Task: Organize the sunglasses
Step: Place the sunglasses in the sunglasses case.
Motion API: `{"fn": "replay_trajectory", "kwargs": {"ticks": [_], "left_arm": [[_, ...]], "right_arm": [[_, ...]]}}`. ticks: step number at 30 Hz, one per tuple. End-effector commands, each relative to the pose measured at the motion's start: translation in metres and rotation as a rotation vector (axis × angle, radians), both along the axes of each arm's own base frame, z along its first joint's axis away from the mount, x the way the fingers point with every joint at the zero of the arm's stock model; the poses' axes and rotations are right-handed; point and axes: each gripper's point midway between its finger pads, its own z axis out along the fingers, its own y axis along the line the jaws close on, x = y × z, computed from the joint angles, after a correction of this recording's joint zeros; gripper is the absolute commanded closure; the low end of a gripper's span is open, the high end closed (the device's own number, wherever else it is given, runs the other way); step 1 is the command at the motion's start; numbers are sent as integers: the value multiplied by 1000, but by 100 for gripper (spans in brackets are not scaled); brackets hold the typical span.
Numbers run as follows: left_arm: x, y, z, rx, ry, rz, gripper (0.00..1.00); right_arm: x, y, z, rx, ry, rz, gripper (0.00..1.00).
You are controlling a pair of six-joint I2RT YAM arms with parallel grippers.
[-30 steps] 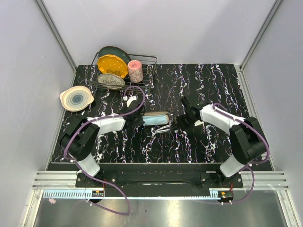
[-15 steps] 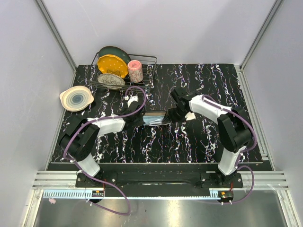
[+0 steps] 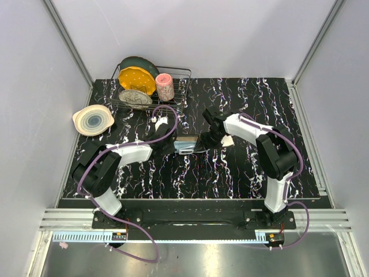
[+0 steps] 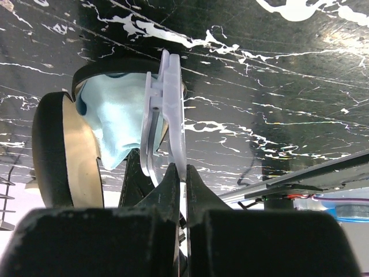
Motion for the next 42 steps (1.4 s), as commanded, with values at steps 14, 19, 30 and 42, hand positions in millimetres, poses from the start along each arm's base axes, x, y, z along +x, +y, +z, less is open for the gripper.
{"fn": "replay_trajectory", "kwargs": {"ticks": [14,19,30,42], "left_arm": [[-4,-7,1,-22,-10,-36,100],[-4,-6,0,-21,-9,-32,100],[-4,-5,2,-19,-14,-24,100],[-4,-3,2,-16,-14,-12,100]], "right_arm": [[11,23,26,63,-51,-26,100],[11,24,28,64,-53,-26,100],[11,24,15,45,-39,-34,100],[11,15,-2,-21,-15,-65,92]]}}
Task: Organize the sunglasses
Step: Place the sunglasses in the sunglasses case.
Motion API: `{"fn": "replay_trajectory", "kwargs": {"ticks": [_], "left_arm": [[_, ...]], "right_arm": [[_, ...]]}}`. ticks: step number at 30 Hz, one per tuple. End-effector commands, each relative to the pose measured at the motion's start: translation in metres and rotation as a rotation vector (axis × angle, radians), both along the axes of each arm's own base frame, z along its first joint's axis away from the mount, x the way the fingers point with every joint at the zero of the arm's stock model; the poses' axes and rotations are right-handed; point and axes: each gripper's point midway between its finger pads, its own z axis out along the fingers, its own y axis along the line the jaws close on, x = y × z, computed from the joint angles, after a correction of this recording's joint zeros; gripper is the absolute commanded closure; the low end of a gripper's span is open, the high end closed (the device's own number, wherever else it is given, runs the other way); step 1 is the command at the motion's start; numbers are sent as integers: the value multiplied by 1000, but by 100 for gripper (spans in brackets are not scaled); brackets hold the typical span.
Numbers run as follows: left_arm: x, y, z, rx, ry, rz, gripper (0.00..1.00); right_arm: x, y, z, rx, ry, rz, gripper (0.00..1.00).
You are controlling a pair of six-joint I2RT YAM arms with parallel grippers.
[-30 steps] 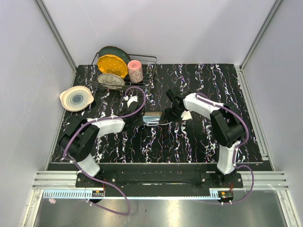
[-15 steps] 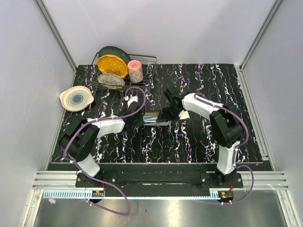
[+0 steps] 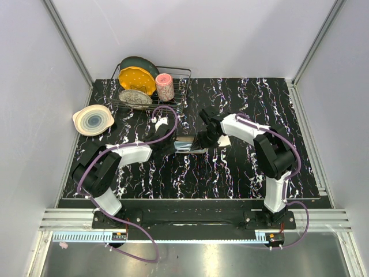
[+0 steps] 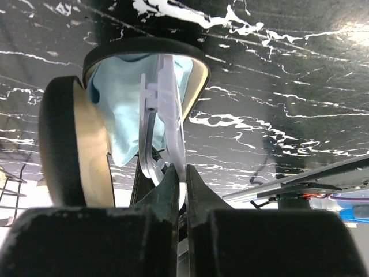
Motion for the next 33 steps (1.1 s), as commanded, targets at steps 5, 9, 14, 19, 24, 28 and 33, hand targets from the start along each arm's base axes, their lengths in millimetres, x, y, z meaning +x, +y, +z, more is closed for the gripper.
{"fn": "replay_trajectory", "kwargs": {"ticks": [5,9,14,19,24,28,33], "left_arm": [[-5,1,2,5,-7,-9,100],[-5,1,2,5,-5,-8,100],[-6,1,2,5,-3,-7,100],[-6,3,3,15,-4,-6,100],[-5,4,2,21,0,2,100],[-4,5,3,26,-3,6,100],[-5,7,2,31,0,13,100]], "right_arm": [[9,-8,-11,-81,-24,-45,82],[15,-8,-13,-81,-44,-61,77],[26,-4,-15,-69,-81,-78,74],[31,-2,-3,-50,-122,-71,51],[35,0,11,-32,-159,-69,36],[35,-2,21,-25,-189,-58,31],[33,-10,36,-37,-253,-39,25]]}}
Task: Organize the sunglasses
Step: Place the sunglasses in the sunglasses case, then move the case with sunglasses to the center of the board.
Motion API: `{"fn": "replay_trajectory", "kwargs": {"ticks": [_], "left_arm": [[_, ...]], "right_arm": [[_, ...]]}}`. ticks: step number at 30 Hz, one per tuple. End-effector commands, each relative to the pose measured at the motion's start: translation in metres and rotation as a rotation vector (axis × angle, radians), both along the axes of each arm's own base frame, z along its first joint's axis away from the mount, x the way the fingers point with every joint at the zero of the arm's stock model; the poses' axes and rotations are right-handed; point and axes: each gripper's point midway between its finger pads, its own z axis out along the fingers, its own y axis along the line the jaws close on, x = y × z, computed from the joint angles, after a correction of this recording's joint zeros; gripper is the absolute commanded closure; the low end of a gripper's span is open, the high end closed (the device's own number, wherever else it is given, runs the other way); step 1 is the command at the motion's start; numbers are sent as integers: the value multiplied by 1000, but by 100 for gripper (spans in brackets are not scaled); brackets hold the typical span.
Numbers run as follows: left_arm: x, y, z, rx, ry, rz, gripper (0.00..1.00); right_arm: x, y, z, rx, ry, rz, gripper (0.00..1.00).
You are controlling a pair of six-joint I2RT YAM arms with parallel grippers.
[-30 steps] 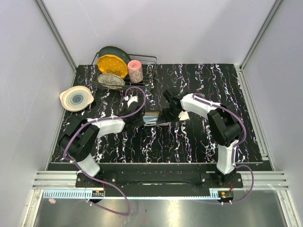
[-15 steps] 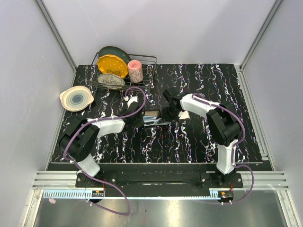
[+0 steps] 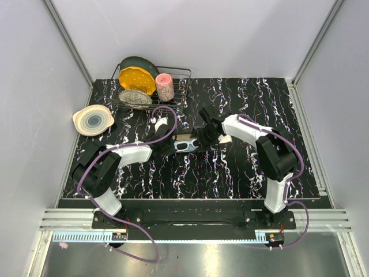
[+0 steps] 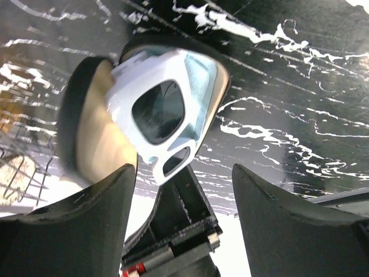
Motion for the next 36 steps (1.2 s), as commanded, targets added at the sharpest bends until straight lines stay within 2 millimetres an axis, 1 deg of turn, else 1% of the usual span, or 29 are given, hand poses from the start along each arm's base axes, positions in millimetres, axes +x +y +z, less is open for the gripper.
{"fn": "replay_trajectory", "kwargs": {"ticks": [1,4,5,6,8,9,11,12,13,14,15,16,17,18,19,20,21,22,23,24,25,26,27,29,31,32,34,35,36], "left_arm": [[-3,7,3,40,-9,-1,100],[-3,7,1,41,-7,1,100],[-2,7,3,39,-9,2,100],[-2,7,2,40,-8,2,100],[-2,6,2,40,-8,1,100],[-2,6,2,40,-8,1,100],[-1,6,2,43,-7,-2,100],[-1,6,3,43,-7,-2,100],[-1,6,3,44,-6,-2,100],[0,5,6,47,-9,-10,100],[1,7,9,52,-19,-5,100],[1,8,10,55,-23,-9,100],[3,7,14,59,-39,-26,100],[3,3,16,47,-37,-52,100],[4,1,18,47,-40,-70,100],[6,-2,22,50,-50,-93,100],[5,-7,22,36,-43,-126,100],[6,-10,22,31,-44,-142,100],[5,-18,25,14,-44,-197,100],[6,-19,24,12,-40,-220,100],[8,-21,26,9,-47,-248,100],[6,-28,28,-20,-41,-289,100],[7,-31,27,-41,-31,-314,100],[7,-40,31,-90,-22,-371,100],[10,-43,30,-108,-13,-405,100],[12,-46,33,-123,-15,-422,100],[12,-47,30,-121,4,-449,100],[14,-50,33,-125,0,-456,100],[15,-49,31,-127,11,-461,100]], "right_arm": [[12,-7,41,8,-162,13,25],[9,-9,51,18,-211,46,25],[6,-10,50,16,-217,58,25],[4,-12,56,20,-238,84,24],[-1,-14,57,27,-270,142,27],[-4,-12,66,45,-320,218,28],[-4,-18,68,32,-376,289,33],[-2,-26,78,-14,-470,385,35],[0,-32,83,-53,-527,435,35],[3,-40,86,-127,-626,582,36],[9,-43,106,-164,-738,637,37],[11,-46,114,-204,-811,699,37],[10,-52,115,-267,-893,826,37],[15,-44,142,-264,-1055,873,37],[12,-42,148,-276,-1126,947,38],[8,-41,148,-286,-1176,1019,39],[2,-36,153,-286,-1260,1144,38],[-1,-33,152,-282,-1280,1219,38],[-4,-27,159,-259,-1317,1288,38],[-17,-21,148,-204,-1324,1437,39],[-20,-19,145,-192,-1326,1489,39],[-22,-16,147,-192,-1365,1566,40],[-27,-16,140,-156,-1348,1613,41],[-30,-14,139,-155,-1389,1698,42],[-33,-14,136,-144,-1397,1732,42],[-35,-14,134,-142,-1408,1753,43],[-39,-12,132,-123,-1412,1769,43],[-41,-11,130,-118,-1416,1781,43],[-44,-10,128,-108,-1415,1793,44]]}}
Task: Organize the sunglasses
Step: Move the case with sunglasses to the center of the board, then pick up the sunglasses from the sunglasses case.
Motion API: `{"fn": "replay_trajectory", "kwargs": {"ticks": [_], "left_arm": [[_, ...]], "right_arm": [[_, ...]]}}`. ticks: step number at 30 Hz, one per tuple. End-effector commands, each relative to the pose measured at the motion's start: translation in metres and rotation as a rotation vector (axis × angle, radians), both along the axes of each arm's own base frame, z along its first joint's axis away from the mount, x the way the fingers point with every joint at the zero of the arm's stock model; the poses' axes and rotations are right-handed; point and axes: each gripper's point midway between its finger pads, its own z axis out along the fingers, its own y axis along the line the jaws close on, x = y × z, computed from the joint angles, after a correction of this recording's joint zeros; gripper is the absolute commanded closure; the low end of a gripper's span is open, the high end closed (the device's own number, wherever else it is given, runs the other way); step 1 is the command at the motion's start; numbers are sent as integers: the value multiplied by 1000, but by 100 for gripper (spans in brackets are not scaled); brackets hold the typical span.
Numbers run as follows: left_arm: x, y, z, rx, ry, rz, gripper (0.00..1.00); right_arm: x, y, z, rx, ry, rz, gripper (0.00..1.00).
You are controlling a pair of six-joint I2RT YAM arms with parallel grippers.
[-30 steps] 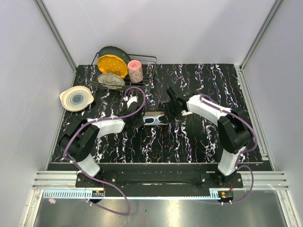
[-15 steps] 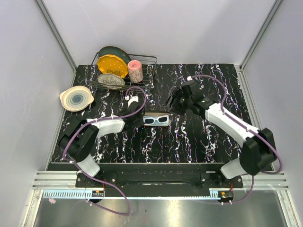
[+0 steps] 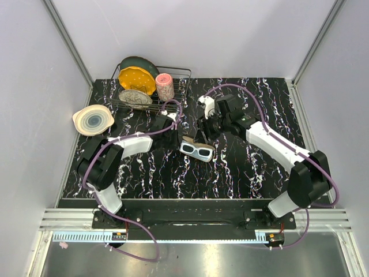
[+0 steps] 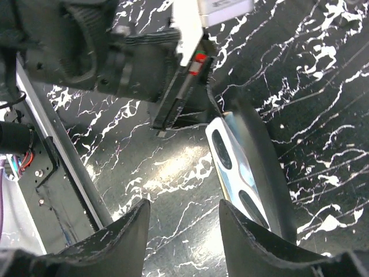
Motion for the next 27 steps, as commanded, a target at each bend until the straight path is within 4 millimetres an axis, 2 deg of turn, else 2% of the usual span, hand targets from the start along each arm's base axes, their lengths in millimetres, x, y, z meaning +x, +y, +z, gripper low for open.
{"fn": "replay_trajectory", "kwargs": {"ticks": [1,2,6,12,14,18,23,27], "left_arm": [[10,-21,18,-68,-19,-125,100],[13,-22,20,-69,-25,-133,100],[14,-28,23,-96,-6,-182,100],[14,-35,24,-116,30,-245,100],[13,-37,25,-125,44,-258,100],[12,-37,24,-150,75,-273,100],[13,-36,21,-154,94,-272,100],[15,-34,19,-156,107,-258,100]], "right_arm": [[-12,12,10,10,-99,161,44],[-17,15,9,1,-111,190,44],[-19,20,-4,-72,-144,189,45],[1,14,-26,-196,-192,114,48],[3,14,-31,-233,-206,115,50],[6,11,-53,-344,-202,102,55],[11,10,-66,-409,-197,72,56],[15,-2,-78,-506,-204,35,58]]}}
